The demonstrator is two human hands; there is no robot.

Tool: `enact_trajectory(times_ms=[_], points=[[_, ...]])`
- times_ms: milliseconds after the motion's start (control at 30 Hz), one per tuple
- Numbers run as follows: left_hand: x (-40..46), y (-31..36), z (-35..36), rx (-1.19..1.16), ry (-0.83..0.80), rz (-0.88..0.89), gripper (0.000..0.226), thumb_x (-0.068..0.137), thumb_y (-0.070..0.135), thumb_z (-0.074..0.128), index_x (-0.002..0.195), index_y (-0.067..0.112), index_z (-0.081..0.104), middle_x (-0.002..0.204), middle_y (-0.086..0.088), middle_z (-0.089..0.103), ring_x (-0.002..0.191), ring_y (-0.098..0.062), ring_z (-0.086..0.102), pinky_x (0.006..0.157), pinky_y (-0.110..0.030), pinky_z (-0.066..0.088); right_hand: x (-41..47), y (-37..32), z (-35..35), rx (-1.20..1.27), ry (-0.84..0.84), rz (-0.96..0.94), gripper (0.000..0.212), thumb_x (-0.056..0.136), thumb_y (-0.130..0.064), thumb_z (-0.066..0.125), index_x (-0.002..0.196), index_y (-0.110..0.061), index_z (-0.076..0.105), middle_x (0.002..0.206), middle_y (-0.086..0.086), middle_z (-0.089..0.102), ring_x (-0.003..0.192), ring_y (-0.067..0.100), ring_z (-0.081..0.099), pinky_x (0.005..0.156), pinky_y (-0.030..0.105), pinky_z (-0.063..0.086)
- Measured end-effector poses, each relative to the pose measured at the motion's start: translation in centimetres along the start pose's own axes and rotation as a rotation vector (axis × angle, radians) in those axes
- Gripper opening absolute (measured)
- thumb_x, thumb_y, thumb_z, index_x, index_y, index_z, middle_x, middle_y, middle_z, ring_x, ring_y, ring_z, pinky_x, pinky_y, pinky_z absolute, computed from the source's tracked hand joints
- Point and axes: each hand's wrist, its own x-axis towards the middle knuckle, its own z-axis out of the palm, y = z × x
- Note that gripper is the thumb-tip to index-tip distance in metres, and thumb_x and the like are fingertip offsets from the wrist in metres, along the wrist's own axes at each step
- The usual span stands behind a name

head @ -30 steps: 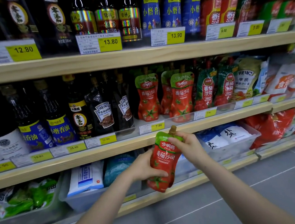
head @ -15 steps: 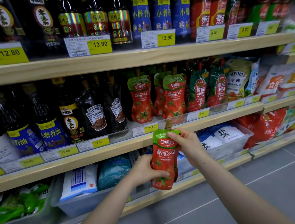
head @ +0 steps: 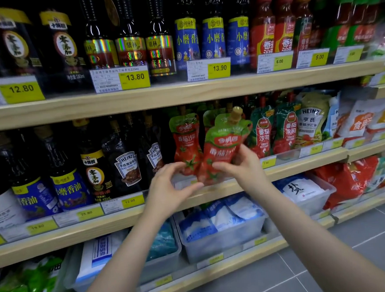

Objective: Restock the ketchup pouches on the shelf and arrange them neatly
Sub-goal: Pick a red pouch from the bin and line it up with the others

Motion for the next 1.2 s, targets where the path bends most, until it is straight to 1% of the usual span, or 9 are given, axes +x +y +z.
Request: enact_trajectory(times_ms=[100,167,300,400,633,767,867,967,1200], points=[[0.0,-1.2,-1.0,0.124,-0.084,-0.049,0.074,0.074,0.074,0.043,0.125,0.020,0.053,0.120,0.002,0.060,0.111,-0.013,0.054,0.095,-0.036,0.045,2.9,-0.9,1.4,-0.064,-0.005,-0.084,0.037,0.071,-0.012,0.077,0.093,-0.034,0.057,0.093,-0.015,0.069,0.089,-0.003,0.066,0.076,0.014,0.054],[-0.4,-1.8,-0.9,0.155,-0.114,-0.068,0.070,0.080,0.069,0.036,0.126,0.019,0.052,0.119,-0.001,0.061,0.109,-0.015,0.056,0.094,-0.038,0.046,4.2,-0.1,2.6,-0.097,-0.026,-0.092,0.036,0.071,-0.013,0.077,0.094,-0.034,0.057,0.094,-0.015,0.068,0.088,-0.005,0.065,0.074,0.013,0.053],[-0.6,-2.3,-0.6,0.179,-0.077,-0.031,0.045,0.091,0.051,0.041,0.120,0.021,0.057,0.111,0.003,0.063,0.105,-0.012,0.056,0.090,-0.034,0.047,5.4,3.2,3.9,-0.182,-0.069,-0.051,0.042,0.071,-0.016,0.078,0.106,-0.026,0.058,0.101,-0.007,0.068,0.096,0.004,0.064,0.089,0.031,0.053],[-0.5,-2.6,-0.6,0.169,-0.067,-0.037,0.043,0.092,0.050,0.040,0.118,0.022,0.057,0.102,0.010,0.059,0.104,-0.010,0.056,0.089,-0.033,0.047,5.8,4.8,4.4,-0.228,-0.062,0.001,0.046,0.071,-0.019,0.078,0.111,-0.021,0.055,0.106,0.001,0.068,0.100,0.015,0.064,0.092,0.042,0.052],[0.0,-3.0,0.3,0.199,-0.007,-0.047,0.039,0.089,0.044,0.050,0.122,0.023,0.054,0.105,0.011,0.058,0.103,-0.009,0.055,0.090,-0.033,0.049,6.4,4.7,4.5,-0.292,-0.024,0.094,0.053,0.073,-0.025,0.077,0.115,-0.015,0.046,0.106,0.001,0.063,0.102,0.019,0.063,0.088,0.035,0.053],[0.2,-2.5,1.3,0.222,0.086,-0.031,0.055,0.086,0.044,0.056,0.134,0.022,0.041,0.129,0.006,0.048,0.121,-0.008,0.042,0.095,-0.021,0.033,4.3,4.3,2.5,-0.315,0.020,0.045,0.071,0.072,-0.028,0.077,0.132,-0.016,0.041,0.118,-0.004,0.055,0.108,0.007,0.052,0.089,0.024,0.044],[1.0,-0.9,2.7,0.184,0.180,-0.047,0.072,0.081,0.041,0.064,0.140,0.017,0.031,0.136,-0.001,0.042,0.127,-0.014,0.036,0.099,-0.023,0.029,2.3,4.4,-0.9,-0.386,0.193,-0.045,0.065,0.072,-0.030,0.077,0.128,-0.019,0.046,0.123,-0.005,0.055,0.112,0.009,0.052,0.094,0.028,0.046],[2.3,1.0,4.7,0.210,0.253,-0.145,0.087,0.075,0.041,0.072,0.141,0.008,0.026,0.140,-0.010,0.039,0.131,-0.024,0.034,0.102,-0.031,0.032,2.7,4.6,-3.6,-0.433,0.296,-0.004,0.073,0.073,-0.031,0.077,0.133,-0.013,0.040,0.132,0.004,0.050,0.116,0.015,0.049,0.097,0.034,0.045],[3.6,3.4,7.8,0.262,0.354,-0.471,0.104,0.064,0.044,0.080,0.140,0.004,0.023,0.134,-0.018,0.044,0.126,-0.033,0.041,0.097,-0.042,0.040,5.3,5.5,-5.3,-0.529,0.168,0.047,0.090,0.071,-0.040,0.076,0.141,-0.009,0.028,0.141,0.009,0.042,0.131,0.022,0.040,0.107,0.037,0.036]])
